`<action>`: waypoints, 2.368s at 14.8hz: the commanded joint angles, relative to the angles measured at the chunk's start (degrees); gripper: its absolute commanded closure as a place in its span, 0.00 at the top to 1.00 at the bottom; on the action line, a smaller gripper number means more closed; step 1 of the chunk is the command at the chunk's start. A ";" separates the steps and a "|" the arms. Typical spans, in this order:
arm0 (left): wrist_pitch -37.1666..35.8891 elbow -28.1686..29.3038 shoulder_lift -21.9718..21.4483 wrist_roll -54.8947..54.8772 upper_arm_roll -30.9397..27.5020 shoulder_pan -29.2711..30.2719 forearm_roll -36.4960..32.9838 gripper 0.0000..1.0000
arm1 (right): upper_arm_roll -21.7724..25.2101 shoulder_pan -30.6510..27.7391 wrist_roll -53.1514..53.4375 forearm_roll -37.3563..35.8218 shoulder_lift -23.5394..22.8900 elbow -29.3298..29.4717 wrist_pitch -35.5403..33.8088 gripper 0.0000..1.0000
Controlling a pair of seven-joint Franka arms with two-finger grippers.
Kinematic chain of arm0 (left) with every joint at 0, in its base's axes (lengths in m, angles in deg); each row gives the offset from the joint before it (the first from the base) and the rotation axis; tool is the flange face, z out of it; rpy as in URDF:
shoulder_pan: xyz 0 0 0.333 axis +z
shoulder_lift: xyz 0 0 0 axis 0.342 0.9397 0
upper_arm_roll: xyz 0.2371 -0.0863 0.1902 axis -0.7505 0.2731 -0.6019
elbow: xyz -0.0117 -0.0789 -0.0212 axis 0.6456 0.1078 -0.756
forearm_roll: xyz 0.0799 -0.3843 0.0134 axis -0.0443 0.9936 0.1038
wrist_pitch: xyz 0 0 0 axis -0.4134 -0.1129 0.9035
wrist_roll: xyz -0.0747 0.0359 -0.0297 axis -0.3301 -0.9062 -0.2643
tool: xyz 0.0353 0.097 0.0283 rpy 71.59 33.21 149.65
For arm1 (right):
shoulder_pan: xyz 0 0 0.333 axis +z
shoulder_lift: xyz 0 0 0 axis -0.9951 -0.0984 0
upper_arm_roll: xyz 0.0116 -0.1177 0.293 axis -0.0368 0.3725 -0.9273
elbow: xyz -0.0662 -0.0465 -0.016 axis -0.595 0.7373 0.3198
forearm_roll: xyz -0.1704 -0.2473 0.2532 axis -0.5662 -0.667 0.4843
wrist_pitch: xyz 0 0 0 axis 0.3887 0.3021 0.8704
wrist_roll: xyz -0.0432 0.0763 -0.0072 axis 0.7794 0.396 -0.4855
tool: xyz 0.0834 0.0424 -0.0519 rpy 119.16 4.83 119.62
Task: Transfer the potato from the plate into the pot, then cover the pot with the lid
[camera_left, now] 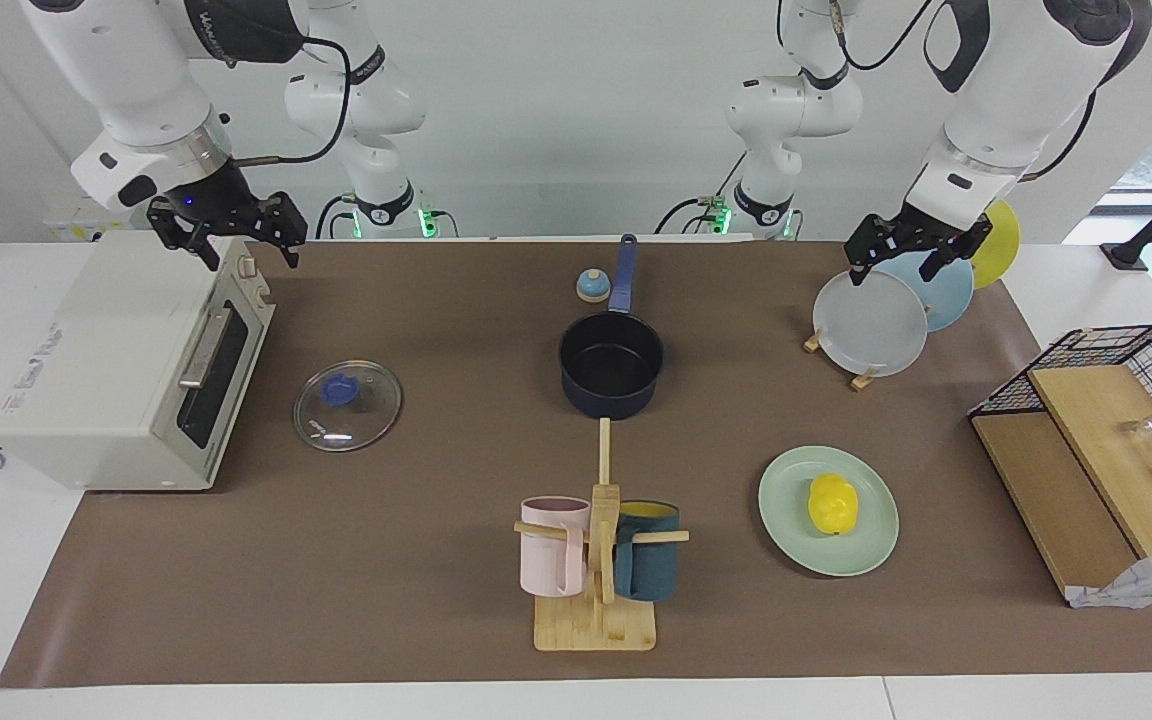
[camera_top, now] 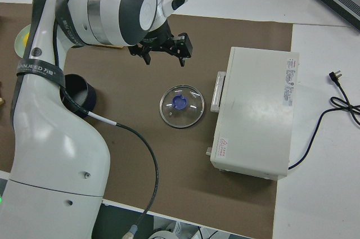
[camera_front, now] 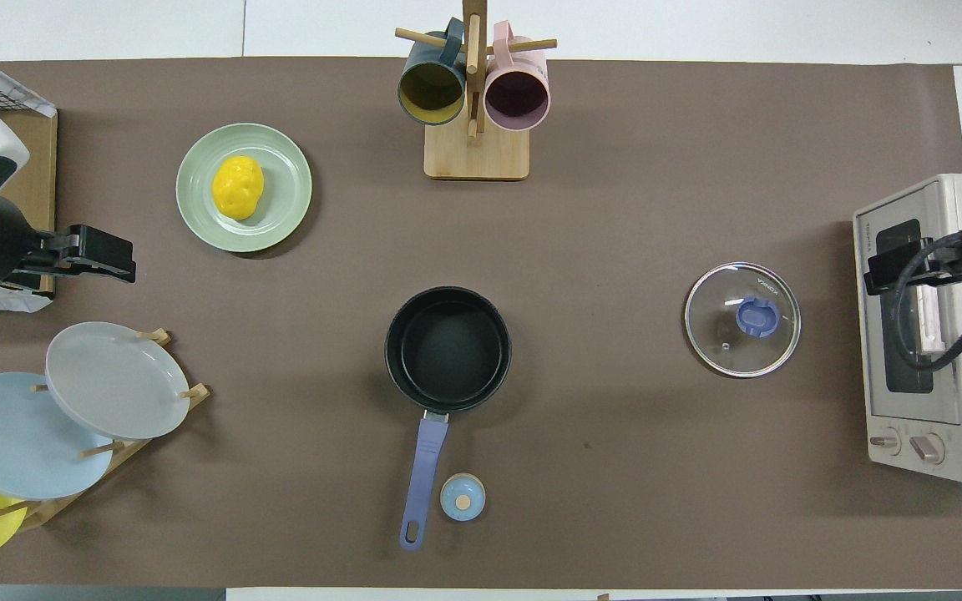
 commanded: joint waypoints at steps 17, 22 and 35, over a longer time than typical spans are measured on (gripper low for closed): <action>7.17 -8.37 16.77 0.98 -0.07 -1.12 2.79 1.00 | 0.16 -0.14 -0.30 -0.13 -0.02 0.49 -0.48 1.00; 14.81 -17.16 31.63 0.89 -0.34 -1.65 -0.64 1.00 | 0.08 0.04 0.14 0.92 1.81 -4.49 3.53 1.00; 25.62 -17.29 39.93 -0.87 0.10 -2.00 -7.50 1.00 | -0.28 1.45 -9.69 1.89 -0.72 -34.13 40.55 1.00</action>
